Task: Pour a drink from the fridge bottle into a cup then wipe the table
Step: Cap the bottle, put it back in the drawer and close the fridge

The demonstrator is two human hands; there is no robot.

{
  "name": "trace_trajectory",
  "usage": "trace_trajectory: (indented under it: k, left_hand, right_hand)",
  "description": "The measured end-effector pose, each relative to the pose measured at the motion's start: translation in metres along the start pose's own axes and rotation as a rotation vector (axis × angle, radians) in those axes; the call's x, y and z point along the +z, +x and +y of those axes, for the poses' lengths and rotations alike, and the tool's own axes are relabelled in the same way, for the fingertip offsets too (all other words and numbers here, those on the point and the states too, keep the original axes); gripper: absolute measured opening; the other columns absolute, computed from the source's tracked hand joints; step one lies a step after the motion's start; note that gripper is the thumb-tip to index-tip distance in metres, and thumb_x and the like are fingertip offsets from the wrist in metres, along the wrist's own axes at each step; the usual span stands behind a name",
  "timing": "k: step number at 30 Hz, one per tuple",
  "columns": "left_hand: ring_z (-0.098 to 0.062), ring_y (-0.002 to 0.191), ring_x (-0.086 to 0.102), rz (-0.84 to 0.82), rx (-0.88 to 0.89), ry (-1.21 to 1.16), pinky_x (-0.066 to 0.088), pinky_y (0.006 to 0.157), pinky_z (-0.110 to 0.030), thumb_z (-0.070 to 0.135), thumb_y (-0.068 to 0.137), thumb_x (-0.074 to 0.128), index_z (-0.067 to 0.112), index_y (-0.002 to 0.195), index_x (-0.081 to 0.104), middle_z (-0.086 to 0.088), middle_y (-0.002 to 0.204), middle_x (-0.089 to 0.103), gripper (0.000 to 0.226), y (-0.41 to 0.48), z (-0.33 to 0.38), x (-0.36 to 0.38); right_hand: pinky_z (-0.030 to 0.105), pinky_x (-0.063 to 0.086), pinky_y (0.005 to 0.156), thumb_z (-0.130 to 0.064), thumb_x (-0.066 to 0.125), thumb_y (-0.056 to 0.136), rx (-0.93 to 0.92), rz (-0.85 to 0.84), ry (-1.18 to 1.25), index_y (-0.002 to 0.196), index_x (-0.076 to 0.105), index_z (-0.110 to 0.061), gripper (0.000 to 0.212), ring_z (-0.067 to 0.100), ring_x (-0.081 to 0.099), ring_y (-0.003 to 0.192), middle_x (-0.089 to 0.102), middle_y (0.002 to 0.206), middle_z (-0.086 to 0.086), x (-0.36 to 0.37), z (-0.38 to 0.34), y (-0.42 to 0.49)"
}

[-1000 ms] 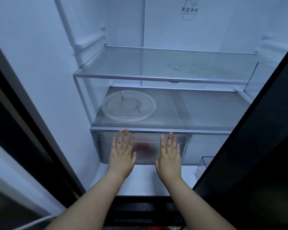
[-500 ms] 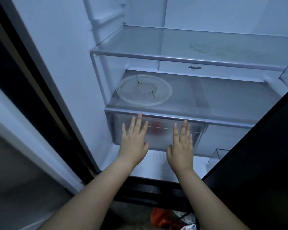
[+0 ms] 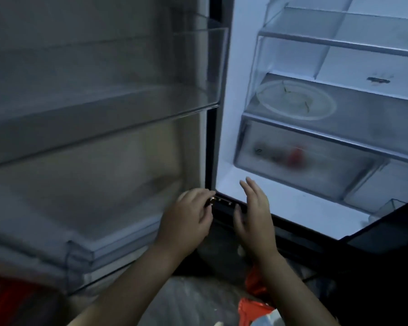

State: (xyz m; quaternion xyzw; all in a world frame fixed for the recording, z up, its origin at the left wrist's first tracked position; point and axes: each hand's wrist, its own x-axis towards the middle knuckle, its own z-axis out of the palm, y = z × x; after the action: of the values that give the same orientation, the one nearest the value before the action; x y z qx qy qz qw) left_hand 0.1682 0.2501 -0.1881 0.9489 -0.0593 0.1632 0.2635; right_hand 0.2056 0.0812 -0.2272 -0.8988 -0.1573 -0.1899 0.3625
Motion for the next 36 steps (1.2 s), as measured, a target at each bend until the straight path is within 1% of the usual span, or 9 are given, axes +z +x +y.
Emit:
trace_trajectory:
  k: [6,11,15,19,22,26,31,34,36]
  left_hand:
    - [-0.022,0.097,0.063,-0.061,-0.048,0.164,0.051,0.082,-0.032,0.031,0.083,0.041,0.014,0.114,0.065,-0.002,0.109,0.068,0.043,-0.079,-0.063,-0.061]
    - [-0.022,0.102,0.063,-0.040,-0.172,0.205,0.052,0.083,-0.035,0.031,0.084,0.041,0.014,0.118,0.064,-0.002,0.114,0.066,0.044,-0.156,-0.109,-0.099]
    - [-0.025,0.109,0.061,-0.063,-0.141,0.268,0.050,0.091,-0.035,0.028,0.085,0.040,0.012,0.121,0.063,-0.005,0.119,0.063,0.046,-0.205,-0.126,-0.120]
    - [-0.022,0.136,0.038,-0.143,-0.104,0.230,0.027,0.109,-0.030,0.019,0.088,0.056,0.014,0.144,0.040,-0.003,0.146,0.042,0.058,-0.239,-0.137,-0.128]
    - [-0.022,0.135,0.041,-0.109,-0.083,0.274,0.028,0.109,-0.032,0.021,0.085,0.060,0.017,0.143,0.041,-0.003,0.146,0.044,0.061,-0.252,-0.141,-0.136]
    - [-0.020,0.144,0.022,-0.081,-0.116,0.286,0.016,0.116,-0.035,0.026,0.095,0.049,0.021,0.150,0.025,-0.001,0.156,0.026,0.060,-0.260,-0.149,-0.147]
    - [-0.029,0.141,0.028,0.061,-0.069,0.292,0.022,0.111,-0.040,0.020,0.085,0.063,0.015,0.147,0.034,-0.010,0.153,0.031,0.069,-0.257,-0.153,-0.163]
    - [-0.024,0.146,0.008,0.118,-0.043,0.271,0.016,0.114,-0.042,0.022,0.086,0.062,0.020,0.151,0.016,-0.006,0.158,0.009,0.079,-0.254,-0.150,-0.166]
    - [-0.020,0.146,-0.005,0.130,-0.006,0.284,0.010,0.115,-0.043,0.030,0.088,0.051,0.021,0.151,0.007,-0.002,0.158,-0.002,0.077,-0.252,-0.144,-0.165]
  right_hand:
    - [0.029,0.026,0.113,-0.022,0.042,0.087,-0.125,-0.135,0.036,0.134,0.045,-0.009,0.049,0.021,0.036,0.132,0.043,0.141,0.011,0.047,-0.093,-0.043]
    - [0.024,0.023,0.111,-0.006,0.058,0.085,-0.196,-0.256,0.029,0.134,0.044,-0.014,0.051,0.017,0.032,0.134,0.038,0.145,0.006,0.090,-0.157,-0.091]
    - [0.020,0.019,0.112,-0.011,0.055,0.089,-0.228,-0.323,0.061,0.133,0.047,-0.015,0.045,0.013,0.030,0.137,0.038,0.146,0.004,0.113,-0.197,-0.129]
    - [0.032,0.023,0.113,-0.028,0.037,0.091,-0.239,-0.357,0.029,0.133,0.048,-0.010,0.047,0.014,0.029,0.138,0.045,0.143,0.007,0.136,-0.221,-0.160]
    - [0.036,0.025,0.112,-0.025,0.040,0.091,-0.286,-0.336,-0.091,0.134,0.045,-0.007,0.047,0.024,0.031,0.140,0.045,0.143,0.011,0.145,-0.224,-0.172]
    - [0.029,0.022,0.110,-0.008,0.056,0.089,-0.223,-0.288,-0.123,0.130,0.049,-0.007,0.042,0.022,0.031,0.140,0.047,0.142,0.009,0.143,-0.226,-0.174]
    - [0.025,0.023,0.110,-0.002,0.061,0.085,-0.207,-0.238,-0.074,0.123,0.053,-0.008,0.039,0.018,0.032,0.138,0.051,0.136,0.009,0.130,-0.217,-0.187]
    - [0.016,0.022,0.112,-0.004,0.060,0.087,-0.191,-0.193,-0.042,0.127,0.050,-0.009,0.042,0.014,0.029,0.139,0.049,0.139,0.008,0.117,-0.206,-0.201]
    - [0.015,0.024,0.112,-0.009,0.056,0.089,-0.174,-0.167,-0.011,0.129,0.048,-0.012,0.041,0.011,0.026,0.142,0.044,0.143,0.002,0.105,-0.197,-0.211]
